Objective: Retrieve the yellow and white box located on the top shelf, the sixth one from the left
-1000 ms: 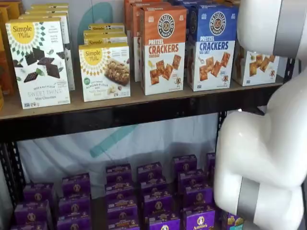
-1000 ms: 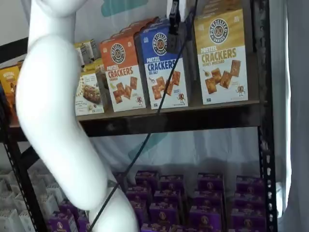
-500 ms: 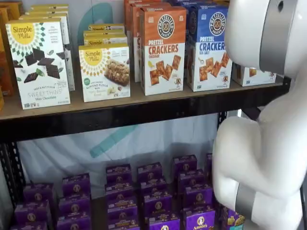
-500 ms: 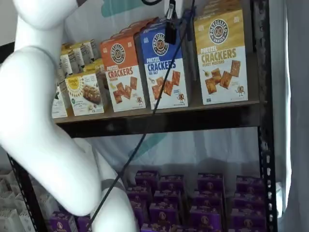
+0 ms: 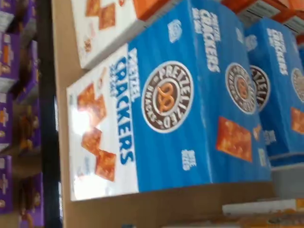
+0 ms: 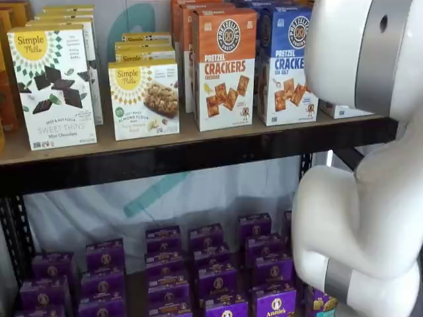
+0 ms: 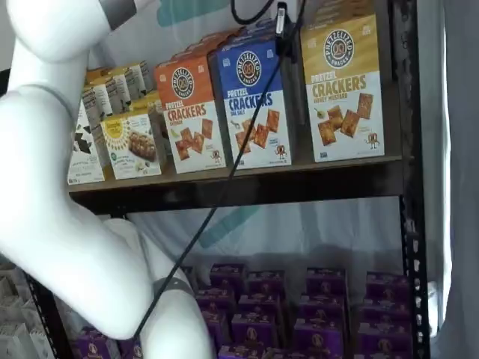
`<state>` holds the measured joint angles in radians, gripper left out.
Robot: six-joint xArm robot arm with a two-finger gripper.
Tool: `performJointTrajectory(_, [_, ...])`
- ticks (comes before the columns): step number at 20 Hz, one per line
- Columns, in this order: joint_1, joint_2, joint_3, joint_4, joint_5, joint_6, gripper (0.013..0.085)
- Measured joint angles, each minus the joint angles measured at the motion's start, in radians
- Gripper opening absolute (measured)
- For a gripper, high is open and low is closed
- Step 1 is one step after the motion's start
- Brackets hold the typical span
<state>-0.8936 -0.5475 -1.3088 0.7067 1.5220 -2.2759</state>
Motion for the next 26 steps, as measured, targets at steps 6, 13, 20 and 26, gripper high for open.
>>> performJointTrajectory(6, [0.037,0.029,-0.007,-0.034,-0.075,-0.021,0.0850])
performJointTrajectory(13, [0.096,0.059,-0.023,-0.104,-0.140,-0.017,0.0850])
performJointTrajectory(20, [0.134,0.118,-0.087,-0.177,-0.117,0.013,0.0850])
performJointTrajectory(26, [0.155,0.169,-0.141,-0.222,-0.093,0.032,0.0850])
